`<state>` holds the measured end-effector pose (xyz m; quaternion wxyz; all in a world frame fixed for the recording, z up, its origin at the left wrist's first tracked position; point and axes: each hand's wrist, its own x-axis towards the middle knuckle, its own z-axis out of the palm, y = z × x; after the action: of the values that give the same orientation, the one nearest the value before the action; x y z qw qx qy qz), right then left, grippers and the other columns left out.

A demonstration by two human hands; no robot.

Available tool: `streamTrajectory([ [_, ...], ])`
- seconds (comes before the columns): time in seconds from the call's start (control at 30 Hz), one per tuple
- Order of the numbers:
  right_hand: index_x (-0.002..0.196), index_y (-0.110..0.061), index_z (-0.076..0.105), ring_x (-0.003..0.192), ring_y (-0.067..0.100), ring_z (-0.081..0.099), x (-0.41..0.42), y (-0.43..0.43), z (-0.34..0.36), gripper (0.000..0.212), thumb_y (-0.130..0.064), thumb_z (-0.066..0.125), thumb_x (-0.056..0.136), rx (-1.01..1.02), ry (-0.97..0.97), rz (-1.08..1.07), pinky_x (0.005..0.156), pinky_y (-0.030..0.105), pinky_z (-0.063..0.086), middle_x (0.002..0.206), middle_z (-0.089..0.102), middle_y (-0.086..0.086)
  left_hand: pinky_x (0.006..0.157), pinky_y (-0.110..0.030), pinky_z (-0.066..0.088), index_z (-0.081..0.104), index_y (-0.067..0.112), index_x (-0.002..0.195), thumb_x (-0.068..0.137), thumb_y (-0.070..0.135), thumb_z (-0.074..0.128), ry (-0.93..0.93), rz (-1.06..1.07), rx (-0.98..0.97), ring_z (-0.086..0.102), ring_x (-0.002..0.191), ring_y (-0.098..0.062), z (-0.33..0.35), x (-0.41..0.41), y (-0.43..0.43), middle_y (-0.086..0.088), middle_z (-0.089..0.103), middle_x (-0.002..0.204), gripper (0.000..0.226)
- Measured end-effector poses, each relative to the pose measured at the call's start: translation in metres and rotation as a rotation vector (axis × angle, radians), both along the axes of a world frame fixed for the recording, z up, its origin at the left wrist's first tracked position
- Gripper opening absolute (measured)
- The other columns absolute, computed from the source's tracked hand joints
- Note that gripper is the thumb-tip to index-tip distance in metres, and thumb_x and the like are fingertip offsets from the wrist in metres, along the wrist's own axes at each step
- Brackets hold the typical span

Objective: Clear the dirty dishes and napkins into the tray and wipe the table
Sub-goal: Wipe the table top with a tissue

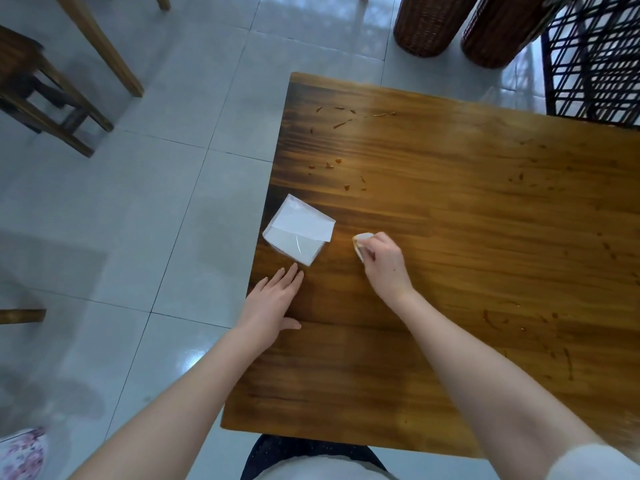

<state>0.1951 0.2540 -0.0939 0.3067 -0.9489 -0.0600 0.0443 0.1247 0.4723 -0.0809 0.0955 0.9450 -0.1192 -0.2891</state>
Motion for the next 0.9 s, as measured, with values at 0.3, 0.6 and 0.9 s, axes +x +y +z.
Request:
streamTrajectory([
  [0.3, 0.111, -0.005, 0.070, 0.093, 0.016, 0.060, 0.089, 0.001, -0.001, 0.022, -0.008, 0.060, 0.092, 0.120, 0.017, -0.397, 0.082, 0.021, 0.047, 0.103, 0.065, 0.007, 0.117, -0.032, 0.020, 0.012, 0.020, 0.154, 0.091, 0.043, 0.059, -0.058, 0.151, -0.051, 0.012, 0.148, -0.015, 0.006, 0.012, 0.030, 0.005, 0.009, 0.161, 0.082],
  [0.6, 0.109, -0.004, 0.070, 0.092, 0.019, 0.060, 0.085, 0.017, -0.013, 0.022, -0.001, 0.058, 0.091, 0.069, 0.020, -0.346, 0.075, 0.016, 0.043, 0.100, 0.063, 0.007, 0.116, -0.031, 0.023, 0.016, 0.021, 0.154, 0.091, 0.039, 0.061, -0.036, 0.180, -0.078, 0.016, 0.147, -0.014, 0.003, 0.012, 0.045, 0.007, 0.012, 0.161, 0.079],
  [0.9, 0.099, -0.004, 0.073, 0.079, 0.011, 0.052, 0.085, 0.044, -0.014, 0.018, 0.001, 0.058, 0.090, 0.063, 0.013, -0.054, 0.069, 0.020, 0.044, 0.087, 0.055, -0.001, 0.116, -0.025, 0.007, 0.015, 0.018, 0.154, 0.095, 0.031, 0.057, -0.063, -0.145, -0.242, 0.014, 0.147, -0.014, -0.011, 0.009, -0.023, 0.003, 0.012, 0.161, 0.074],
])
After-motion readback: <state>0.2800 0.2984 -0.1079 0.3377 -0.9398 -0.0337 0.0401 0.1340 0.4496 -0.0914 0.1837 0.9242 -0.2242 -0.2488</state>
